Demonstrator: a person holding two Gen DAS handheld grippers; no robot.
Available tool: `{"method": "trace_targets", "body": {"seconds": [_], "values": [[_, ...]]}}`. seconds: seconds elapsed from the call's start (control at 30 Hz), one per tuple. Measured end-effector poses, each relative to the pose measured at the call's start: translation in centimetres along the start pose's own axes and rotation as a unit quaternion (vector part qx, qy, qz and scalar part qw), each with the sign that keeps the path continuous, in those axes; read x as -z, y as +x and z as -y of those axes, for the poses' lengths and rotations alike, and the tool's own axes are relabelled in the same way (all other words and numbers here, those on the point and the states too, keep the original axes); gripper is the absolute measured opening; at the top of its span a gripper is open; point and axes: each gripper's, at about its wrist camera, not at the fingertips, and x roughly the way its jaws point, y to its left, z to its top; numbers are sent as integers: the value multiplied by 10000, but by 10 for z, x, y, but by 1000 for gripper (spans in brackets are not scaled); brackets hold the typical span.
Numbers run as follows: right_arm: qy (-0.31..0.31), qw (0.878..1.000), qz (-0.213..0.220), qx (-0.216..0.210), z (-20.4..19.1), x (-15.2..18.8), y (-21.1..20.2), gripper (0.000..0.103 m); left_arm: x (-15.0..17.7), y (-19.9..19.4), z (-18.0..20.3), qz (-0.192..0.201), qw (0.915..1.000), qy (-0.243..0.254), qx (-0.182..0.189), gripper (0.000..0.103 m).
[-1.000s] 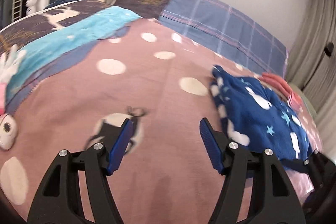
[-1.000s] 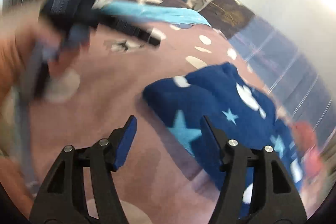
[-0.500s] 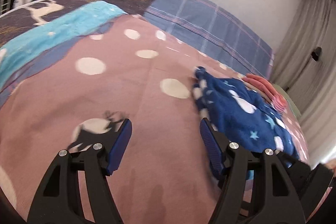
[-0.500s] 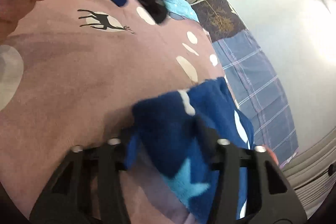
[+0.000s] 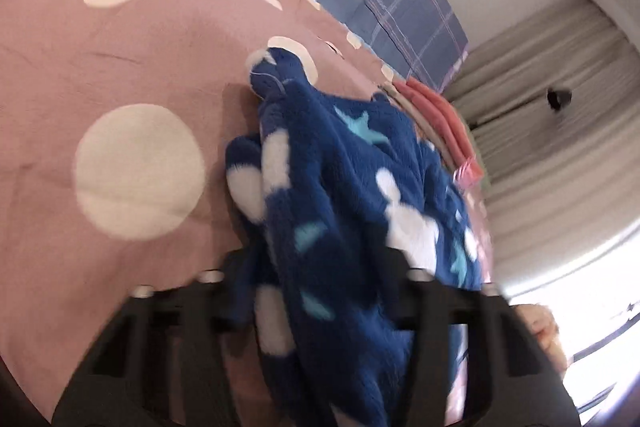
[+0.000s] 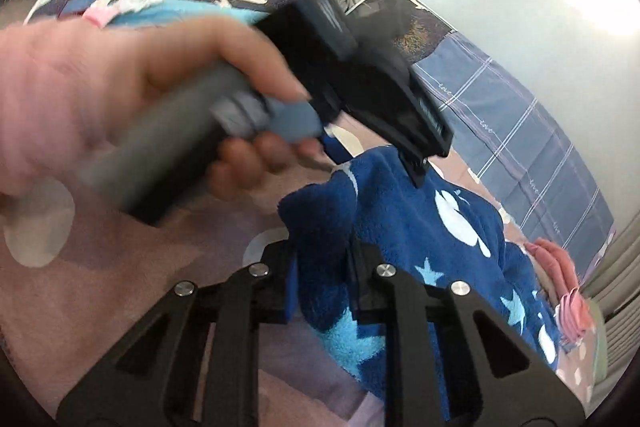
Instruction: Fold small clothes
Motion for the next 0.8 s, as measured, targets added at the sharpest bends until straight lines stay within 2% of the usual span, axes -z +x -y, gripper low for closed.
{"method": "trace_targets", "body": {"seconds": [0.03,0.1,0.3,0.47,0.67,0.73,0.8], "values": [[78,10000,29,2,1,-1,-5,18,-3,-1,0,54,9997,-182,174,26],[377,9992,147,-38,13,0,-11,17,-6,-9,6,190,9985,-308,406,24],[1197,9909,586,-159,40,2,-45,17,-11,-23,79,402,9980,472,119,23],[1951,9759,969,-102,83,15,-81,16,-12,-18,161,449,9915,1213,-110,23],[3065,9437,1239,-43,151,58,-119,16,6,20,245,452,9760,2033,-635,24],[3541,9270,1238,-77,177,84,-128,16,16,42,269,358,9700,2266,-811,24],[4095,9037,1225,-246,202,113,-134,16,25,69,291,218,9635,2506,-921,24]]}}
